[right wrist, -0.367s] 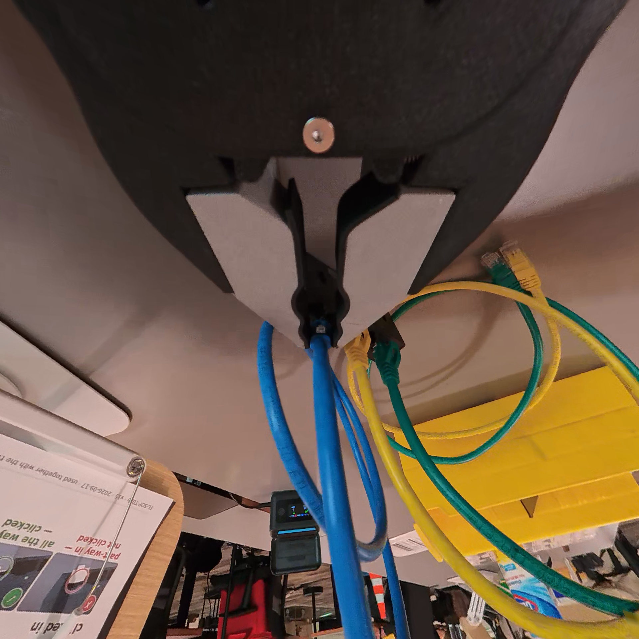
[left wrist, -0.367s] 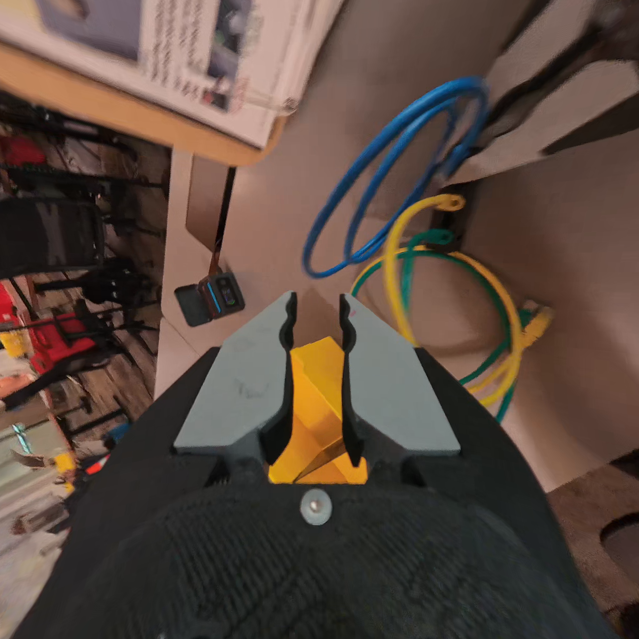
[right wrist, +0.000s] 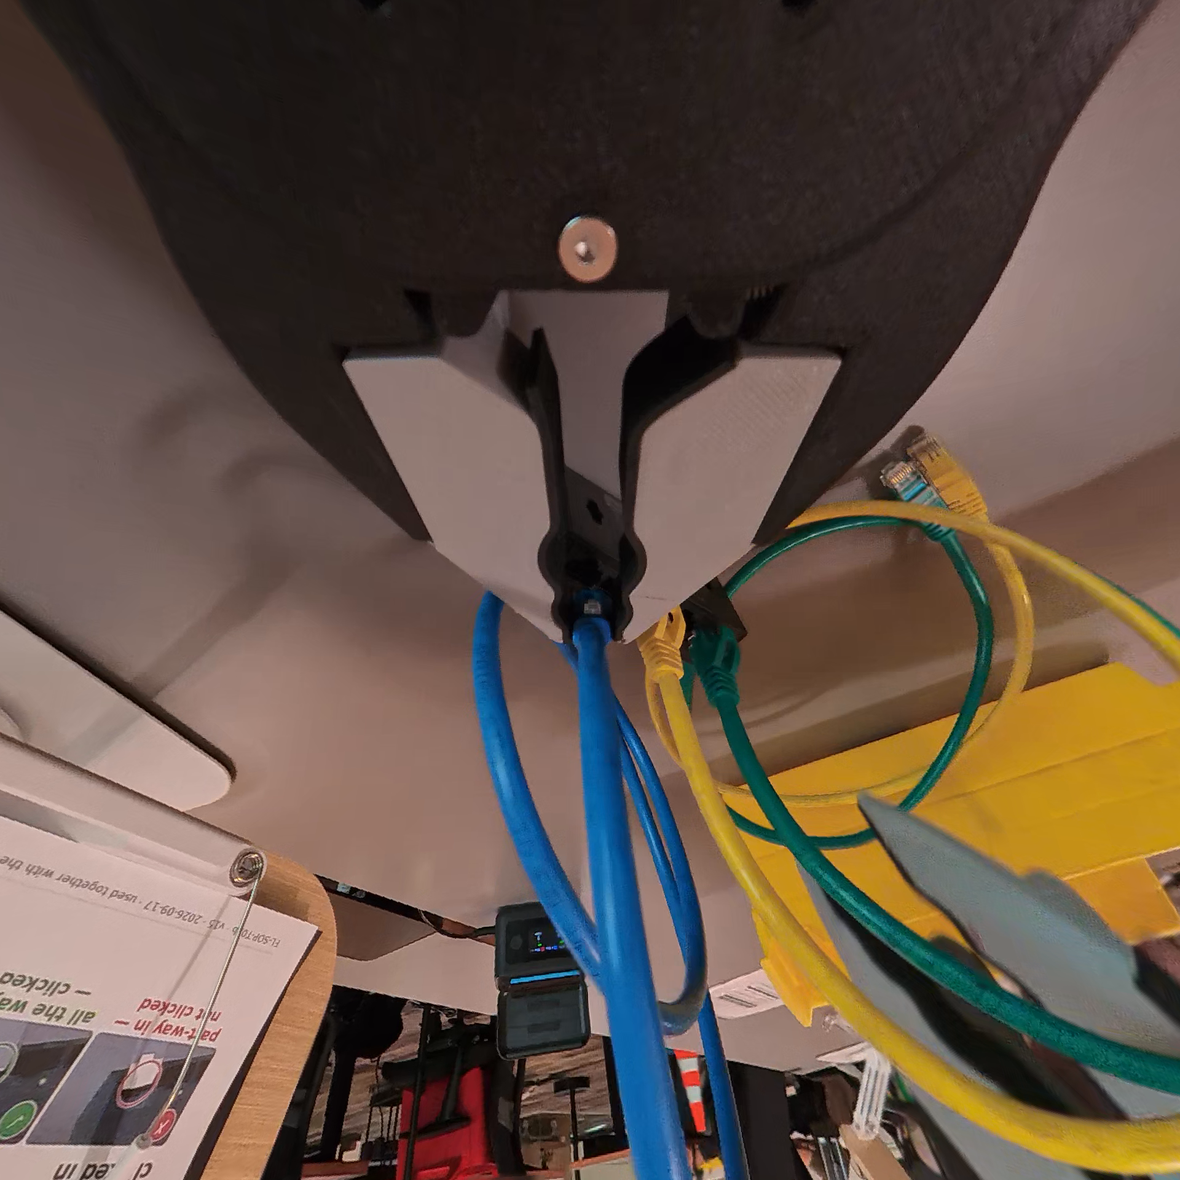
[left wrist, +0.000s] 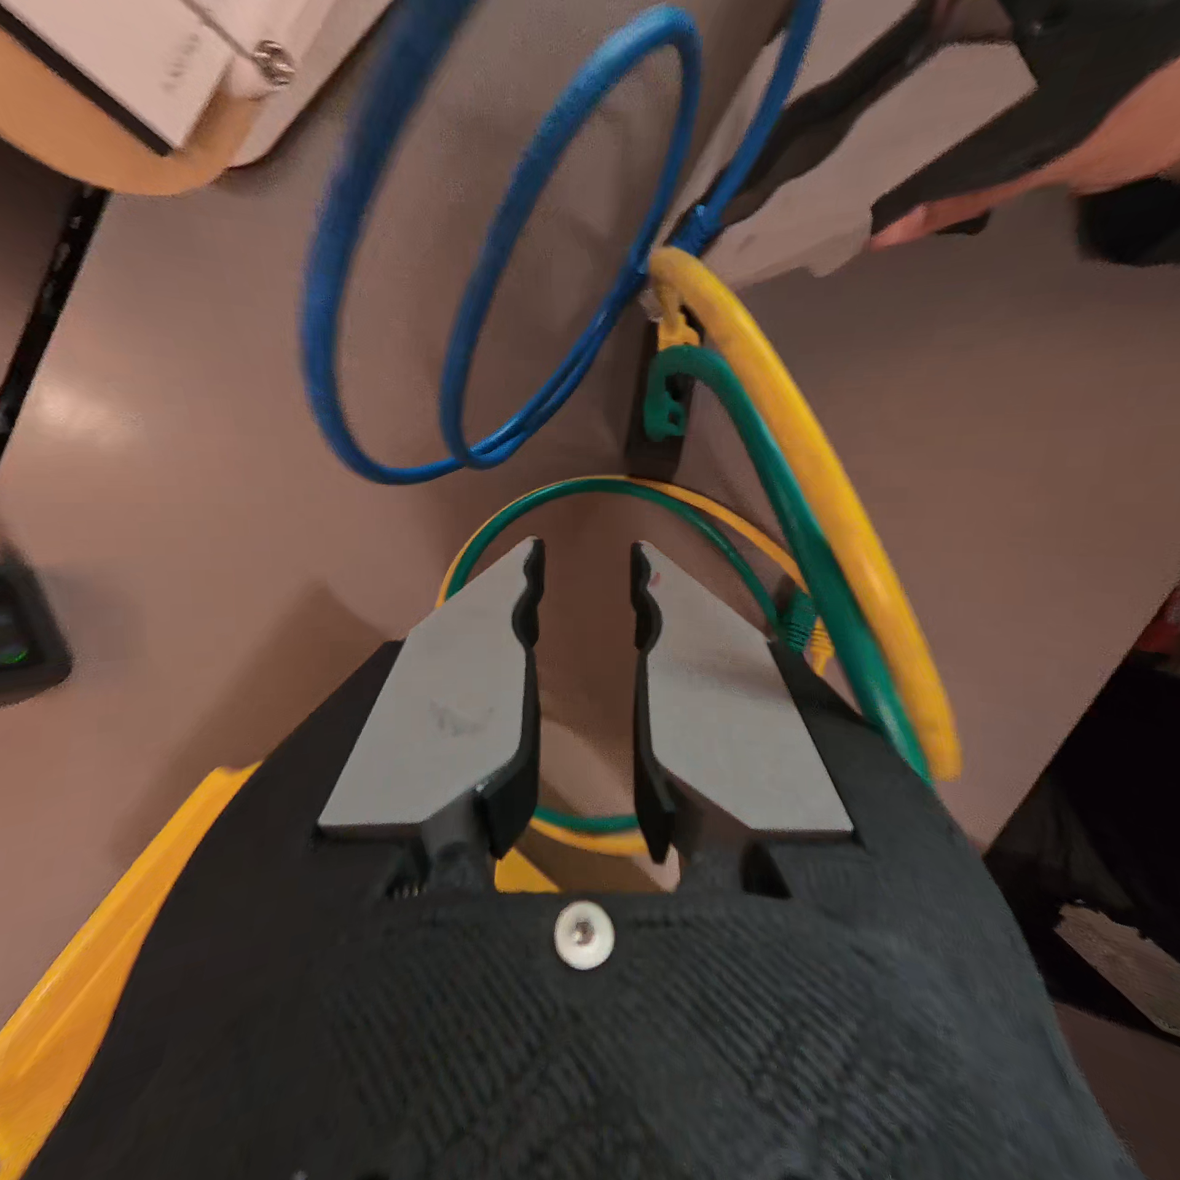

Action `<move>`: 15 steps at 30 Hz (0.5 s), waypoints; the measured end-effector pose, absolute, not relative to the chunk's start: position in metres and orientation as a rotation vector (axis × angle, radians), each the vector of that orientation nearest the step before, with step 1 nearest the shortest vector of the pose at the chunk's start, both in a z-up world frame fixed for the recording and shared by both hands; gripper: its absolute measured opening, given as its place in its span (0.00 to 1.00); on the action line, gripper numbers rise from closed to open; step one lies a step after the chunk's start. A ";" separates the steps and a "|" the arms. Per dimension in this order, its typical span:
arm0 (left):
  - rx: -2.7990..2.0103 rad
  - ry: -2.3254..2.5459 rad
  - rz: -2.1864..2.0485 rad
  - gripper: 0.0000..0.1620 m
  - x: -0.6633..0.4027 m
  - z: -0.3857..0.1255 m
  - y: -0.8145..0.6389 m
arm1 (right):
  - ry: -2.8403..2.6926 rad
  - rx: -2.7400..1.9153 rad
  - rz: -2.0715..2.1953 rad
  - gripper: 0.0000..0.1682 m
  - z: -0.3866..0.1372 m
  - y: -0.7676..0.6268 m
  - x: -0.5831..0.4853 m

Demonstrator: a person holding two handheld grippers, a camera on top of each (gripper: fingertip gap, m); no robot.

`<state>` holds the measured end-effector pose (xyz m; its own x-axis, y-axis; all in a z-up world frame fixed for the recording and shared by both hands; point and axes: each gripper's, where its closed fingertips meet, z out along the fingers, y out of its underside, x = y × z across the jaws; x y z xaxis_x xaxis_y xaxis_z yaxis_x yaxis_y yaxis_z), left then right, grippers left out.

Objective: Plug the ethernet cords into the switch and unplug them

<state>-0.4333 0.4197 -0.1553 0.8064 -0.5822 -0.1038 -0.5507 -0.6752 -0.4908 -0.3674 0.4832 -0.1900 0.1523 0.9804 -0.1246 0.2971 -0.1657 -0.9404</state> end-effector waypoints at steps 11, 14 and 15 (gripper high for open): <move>-2.355 0.892 -0.150 0.18 -0.388 -0.209 0.440 | -1.246 -1.617 1.074 0.05 -0.190 0.485 -0.368; -2.329 0.849 -0.136 0.20 -0.388 -0.213 0.447 | -1.249 -1.616 1.073 0.05 -0.190 0.485 -0.368; -2.335 0.851 -0.098 0.22 -0.391 -0.217 0.449 | -1.250 -1.616 1.072 0.05 -0.190 0.485 -0.368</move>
<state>-0.3909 0.4490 -0.2166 0.7875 -0.5998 -0.1418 -0.5518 -0.5836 -0.5957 -0.3678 0.4848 -0.1903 0.1486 0.9786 -0.1427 0.2900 -0.1810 -0.9397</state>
